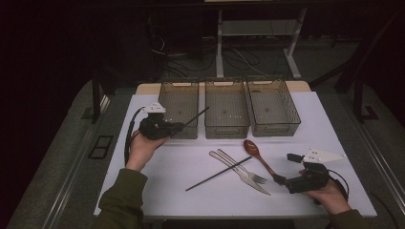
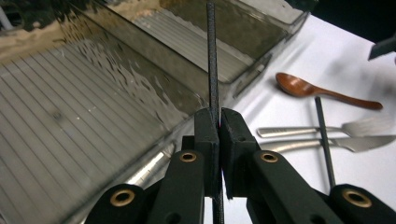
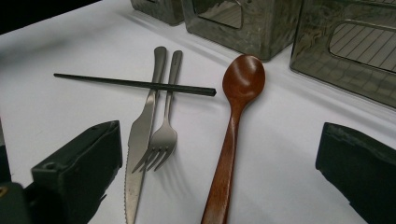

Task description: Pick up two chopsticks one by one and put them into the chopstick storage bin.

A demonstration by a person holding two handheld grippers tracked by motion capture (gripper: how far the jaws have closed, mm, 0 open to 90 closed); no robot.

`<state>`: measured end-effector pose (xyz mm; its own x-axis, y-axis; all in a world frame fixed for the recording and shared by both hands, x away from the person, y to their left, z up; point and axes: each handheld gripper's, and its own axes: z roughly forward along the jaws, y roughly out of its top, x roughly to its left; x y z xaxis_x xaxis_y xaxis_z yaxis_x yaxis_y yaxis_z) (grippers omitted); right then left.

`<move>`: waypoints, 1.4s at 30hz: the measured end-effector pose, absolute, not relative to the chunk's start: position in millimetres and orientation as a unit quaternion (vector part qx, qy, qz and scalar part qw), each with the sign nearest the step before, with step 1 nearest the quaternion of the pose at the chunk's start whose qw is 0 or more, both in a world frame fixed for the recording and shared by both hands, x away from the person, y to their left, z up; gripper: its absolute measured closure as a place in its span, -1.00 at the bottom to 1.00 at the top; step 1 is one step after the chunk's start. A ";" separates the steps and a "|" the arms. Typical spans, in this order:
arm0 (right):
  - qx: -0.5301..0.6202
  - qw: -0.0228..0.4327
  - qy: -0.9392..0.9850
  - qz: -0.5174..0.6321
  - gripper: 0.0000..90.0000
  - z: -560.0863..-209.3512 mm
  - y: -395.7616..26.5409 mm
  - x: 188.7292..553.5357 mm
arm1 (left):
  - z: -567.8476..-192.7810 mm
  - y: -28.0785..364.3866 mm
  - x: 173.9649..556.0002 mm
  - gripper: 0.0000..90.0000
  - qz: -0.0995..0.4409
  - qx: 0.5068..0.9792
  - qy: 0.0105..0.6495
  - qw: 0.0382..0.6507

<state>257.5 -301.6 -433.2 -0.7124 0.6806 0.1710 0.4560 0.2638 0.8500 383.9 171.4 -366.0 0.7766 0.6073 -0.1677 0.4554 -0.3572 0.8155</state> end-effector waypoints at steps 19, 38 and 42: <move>0.364 0.113 0.785 0.489 -1.00 -432.8 -302.2 256.9 | -342.3 173.9 429.9 0.89 0.121 0.807 0.355 0.456; 0.368 0.111 0.781 0.493 -1.00 -432.3 -304.1 256.4 | -358.0 179.2 480.8 0.89 0.137 0.793 0.402 0.437; 0.368 0.111 0.780 0.493 -1.00 -432.1 -305.0 256.3 | -362.3 178.1 489.3 0.89 0.136 0.784 0.414 0.443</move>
<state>256.3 -305.0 -432.1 -0.7047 0.6838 0.1893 0.4644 0.2428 0.8517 489.3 178.1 -362.3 0.6197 0.7697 -0.1535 0.5287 -0.2649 0.8064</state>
